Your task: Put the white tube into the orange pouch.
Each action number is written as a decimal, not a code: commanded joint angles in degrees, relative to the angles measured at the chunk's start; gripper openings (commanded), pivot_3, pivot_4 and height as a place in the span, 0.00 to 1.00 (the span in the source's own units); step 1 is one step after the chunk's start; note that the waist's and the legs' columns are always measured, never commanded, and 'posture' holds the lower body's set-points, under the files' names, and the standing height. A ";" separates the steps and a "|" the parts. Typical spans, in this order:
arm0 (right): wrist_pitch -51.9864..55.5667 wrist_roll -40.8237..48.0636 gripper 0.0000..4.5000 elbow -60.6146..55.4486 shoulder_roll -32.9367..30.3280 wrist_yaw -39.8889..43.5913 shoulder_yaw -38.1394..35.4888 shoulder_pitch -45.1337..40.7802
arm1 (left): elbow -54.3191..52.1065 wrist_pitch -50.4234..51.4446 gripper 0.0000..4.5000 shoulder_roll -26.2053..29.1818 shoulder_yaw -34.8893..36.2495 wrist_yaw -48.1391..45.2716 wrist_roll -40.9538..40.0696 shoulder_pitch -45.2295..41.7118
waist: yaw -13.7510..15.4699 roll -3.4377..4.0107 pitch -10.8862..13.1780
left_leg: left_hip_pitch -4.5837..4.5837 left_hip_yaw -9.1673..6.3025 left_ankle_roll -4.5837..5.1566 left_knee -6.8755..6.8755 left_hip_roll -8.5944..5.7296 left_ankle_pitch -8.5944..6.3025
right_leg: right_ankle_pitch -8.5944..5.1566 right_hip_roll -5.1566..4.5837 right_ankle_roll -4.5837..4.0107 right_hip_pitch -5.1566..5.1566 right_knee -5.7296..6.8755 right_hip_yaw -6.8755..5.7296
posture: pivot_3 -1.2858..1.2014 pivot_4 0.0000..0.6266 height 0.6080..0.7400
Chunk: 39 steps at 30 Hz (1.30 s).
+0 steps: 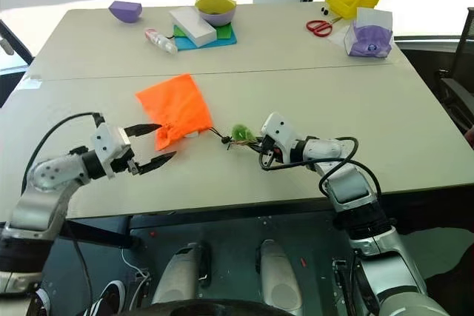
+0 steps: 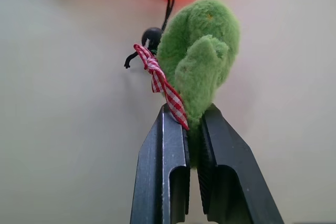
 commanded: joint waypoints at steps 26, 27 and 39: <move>-5.77 -3.68 0.00 2.57 4.30 -5.83 0.29 -1.76 | 64.30 -9.21 0.85 -21.05 -17.66 -24.97 15.56 -46.21 | -0.06 -0.03 0.01 | -0.16 -0.13 0.03 0.57 -0.01 0.01 | -0.04 0.13 0.13 0.05 0.30 0.01 | 0.52 0.24 1.00; -5.81 -3.74 0.00 2.58 4.32 -5.89 0.35 -1.76 | 64.77 -9.92 0.85 -21.11 -18.07 -25.46 16.36 -46.13 | -0.06 -0.03 0.01 | -0.15 -0.13 0.03 0.56 -0.01 0.01 | -0.04 0.13 0.13 0.05 0.30 0.01 | 0.52 0.24 1.00; -6.36 -4.24 0.00 3.22 5.13 -6.47 0.65 -2.25 | 68.53 -14.68 0.85 -22.50 -17.32 -22.17 20.46 -46.56 | -0.11 -0.03 0.01 | -0.12 -0.13 0.03 0.59 -0.01 0.01 | -0.04 0.12 0.13 0.11 0.32 0.01 | 0.52 0.24 1.00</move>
